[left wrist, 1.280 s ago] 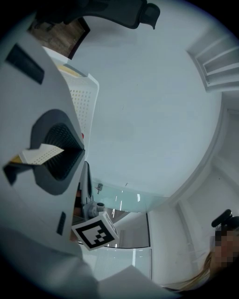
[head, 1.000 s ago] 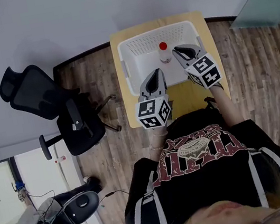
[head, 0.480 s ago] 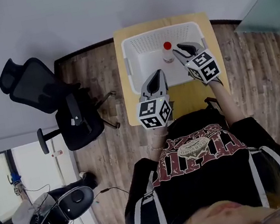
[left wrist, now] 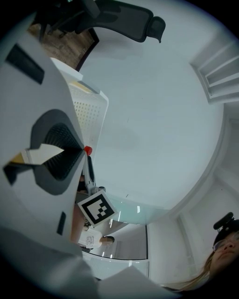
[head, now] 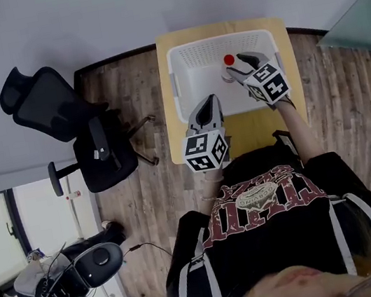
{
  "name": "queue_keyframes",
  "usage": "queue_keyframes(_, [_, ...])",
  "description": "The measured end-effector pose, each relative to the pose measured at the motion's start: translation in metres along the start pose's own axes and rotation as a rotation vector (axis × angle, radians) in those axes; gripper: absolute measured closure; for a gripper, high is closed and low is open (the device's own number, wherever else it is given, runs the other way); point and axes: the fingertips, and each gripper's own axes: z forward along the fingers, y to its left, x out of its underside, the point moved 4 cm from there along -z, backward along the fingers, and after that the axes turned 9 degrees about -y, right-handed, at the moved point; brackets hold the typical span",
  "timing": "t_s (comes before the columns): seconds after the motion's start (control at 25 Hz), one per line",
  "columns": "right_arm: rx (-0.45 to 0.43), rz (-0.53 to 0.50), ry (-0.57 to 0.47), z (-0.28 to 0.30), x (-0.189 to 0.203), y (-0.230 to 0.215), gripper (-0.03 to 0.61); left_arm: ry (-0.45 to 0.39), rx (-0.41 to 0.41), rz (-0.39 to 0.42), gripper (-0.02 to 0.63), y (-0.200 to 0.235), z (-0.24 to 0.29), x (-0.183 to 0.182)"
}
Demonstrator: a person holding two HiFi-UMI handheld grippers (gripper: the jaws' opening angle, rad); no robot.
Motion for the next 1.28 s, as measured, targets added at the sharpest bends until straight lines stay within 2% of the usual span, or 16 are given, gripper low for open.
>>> queue_keyframes(0.4, [-0.007,-0.024,0.004,0.031,-0.007,-0.002,0.368,0.01,-0.025,-0.019,0.566,0.015,0.0,0.0])
queue_keyframes(0.56, [0.029,-0.021,-0.025,0.034,-0.01,-0.007,0.368,0.007,-0.025,-0.013,0.566,0.016,0.0,0.0])
queue_keyframes(0.76, [0.047,-0.048,0.011,0.04,-0.002,-0.011,0.37,0.012,-0.025,-0.014,0.566,0.018,0.003,0.0])
queue_keyframes(0.88, [0.049,-0.048,0.003,0.039,-0.001,-0.011,0.399,0.011,-0.026,-0.013,0.566,0.018,0.001,0.0])
queue_keyframes(1.28, [0.036,-0.052,-0.016,0.031,-0.001,-0.011,0.408,0.014,-0.034,0.002,0.566,0.01,0.0,0.003])
